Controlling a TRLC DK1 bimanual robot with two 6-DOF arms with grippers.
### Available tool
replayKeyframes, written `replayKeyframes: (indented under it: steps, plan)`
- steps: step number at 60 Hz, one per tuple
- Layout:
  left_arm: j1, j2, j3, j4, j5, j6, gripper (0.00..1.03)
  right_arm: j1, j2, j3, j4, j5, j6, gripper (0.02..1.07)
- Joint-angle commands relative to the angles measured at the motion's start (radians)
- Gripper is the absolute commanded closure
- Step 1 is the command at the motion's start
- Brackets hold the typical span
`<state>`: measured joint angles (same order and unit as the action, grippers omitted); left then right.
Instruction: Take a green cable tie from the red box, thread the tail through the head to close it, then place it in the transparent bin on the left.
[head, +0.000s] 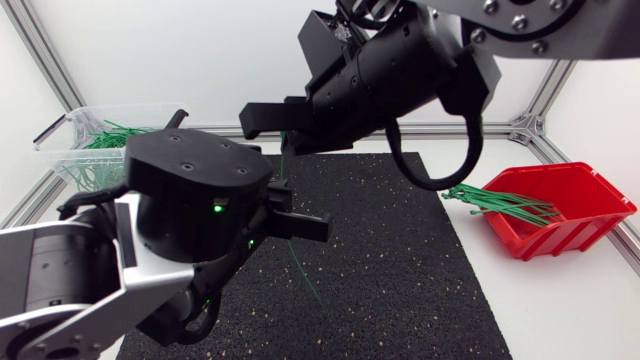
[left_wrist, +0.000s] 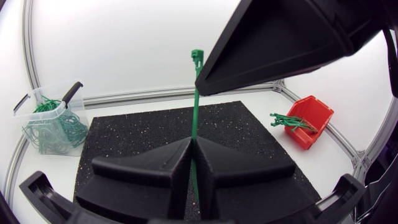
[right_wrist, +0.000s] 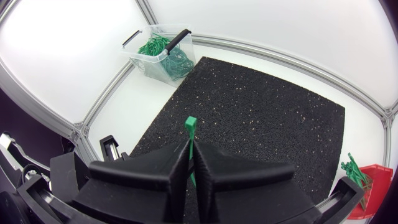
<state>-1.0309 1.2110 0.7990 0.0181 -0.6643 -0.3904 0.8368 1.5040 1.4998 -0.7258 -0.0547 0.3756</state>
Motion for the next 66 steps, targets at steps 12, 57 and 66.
replayKeyframes:
  steps: [12, 57, 66]
  plan:
    - [0.023, -0.047, -0.083, 0.034, 0.058, 0.061, 0.99, 0.001, -0.044, -0.004, 0.006, -0.007, -0.126, 0.75]
    - [0.218, -0.275, -0.270, 0.148, 0.577, 0.170, 0.99, -0.301, -0.077, -0.147, 0.089, -0.534, -0.540, 0.75]
    - [0.252, -0.304, -0.288, 0.154, 0.687, 0.179, 0.99, -0.326, -0.076, -0.167, 0.089, -0.574, -0.659, 0.74]
